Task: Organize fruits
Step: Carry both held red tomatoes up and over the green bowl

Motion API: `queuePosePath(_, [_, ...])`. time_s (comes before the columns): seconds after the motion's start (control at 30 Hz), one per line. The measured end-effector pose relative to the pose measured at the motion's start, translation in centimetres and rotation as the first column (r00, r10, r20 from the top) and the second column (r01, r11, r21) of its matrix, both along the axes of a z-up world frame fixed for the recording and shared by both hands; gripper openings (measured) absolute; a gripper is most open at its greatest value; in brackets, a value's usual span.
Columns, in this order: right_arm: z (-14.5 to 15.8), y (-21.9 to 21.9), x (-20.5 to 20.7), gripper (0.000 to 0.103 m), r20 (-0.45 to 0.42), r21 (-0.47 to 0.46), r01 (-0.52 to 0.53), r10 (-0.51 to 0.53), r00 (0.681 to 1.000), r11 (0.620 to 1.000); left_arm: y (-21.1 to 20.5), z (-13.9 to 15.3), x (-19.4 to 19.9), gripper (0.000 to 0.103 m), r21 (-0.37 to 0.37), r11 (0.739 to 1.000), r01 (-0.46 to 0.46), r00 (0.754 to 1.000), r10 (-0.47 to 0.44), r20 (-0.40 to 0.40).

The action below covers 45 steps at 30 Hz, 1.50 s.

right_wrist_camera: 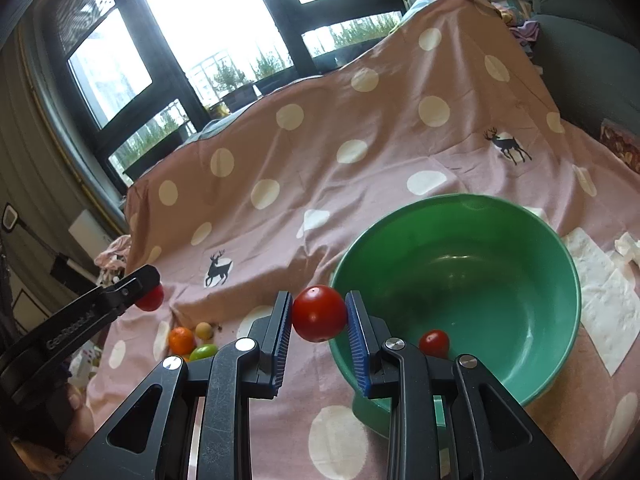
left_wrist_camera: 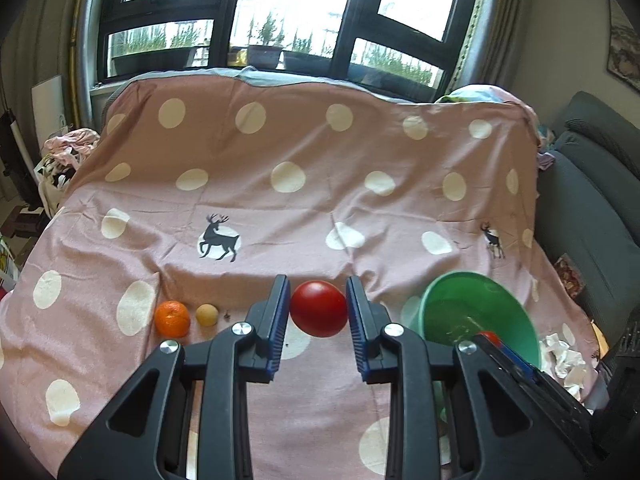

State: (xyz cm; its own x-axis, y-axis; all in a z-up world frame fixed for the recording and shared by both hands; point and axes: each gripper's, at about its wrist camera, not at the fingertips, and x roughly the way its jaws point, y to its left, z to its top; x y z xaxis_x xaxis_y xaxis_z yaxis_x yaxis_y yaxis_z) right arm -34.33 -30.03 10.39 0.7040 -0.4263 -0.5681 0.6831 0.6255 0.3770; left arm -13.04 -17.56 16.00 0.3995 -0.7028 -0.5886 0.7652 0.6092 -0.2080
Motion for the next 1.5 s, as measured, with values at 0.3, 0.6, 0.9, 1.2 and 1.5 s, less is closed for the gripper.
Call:
queuePosePath(0.3, [0.2, -0.7, -1.5, 0.03, 0.002, 0.003, 0.063, -0.063, 0.998, 0.998, -1.3, -0.1, -2.4, 0.028, -0.039, 0.992, 0.117, 0.993, -0.118, -0.027])
queuePosePath(0.6, [-0.5, -2.0, -2.6, 0.03, -0.044, 0.038, 0.142, -0.141, 0.989, 0.989, -3.0, -1.4, -3.7, 0.028, -0.058, 0.98, 0.189, 0.978, -0.193, -0.074])
queuePosePath(0.9, [-1.1, -2.7, -3.5, 0.03, -0.076, 0.061, 0.199, -0.194, 0.978, 0.978, -5.2, -3.3, -5.7, 0.028, -0.037, 0.966, 0.257, 0.959, -0.26, -0.112])
queuePosePath(1.2, [-1.7, -3.5, -4.2, 0.03, -0.119, 0.064, 0.257, -0.249, 0.961, 0.964, -6.5, -4.9, -6.5, 0.028, -0.033, 0.954, 0.298, 0.944, -0.3, -0.138])
queuePosePath(1.5, [-2.5, -4.1, -4.6, 0.03, -0.148, 0.09, 0.276, -0.261, 0.954, 0.957, -7.4, -6.2, -6.9, 0.028, -0.003, 0.947, 0.32, 0.934, -0.316, -0.166])
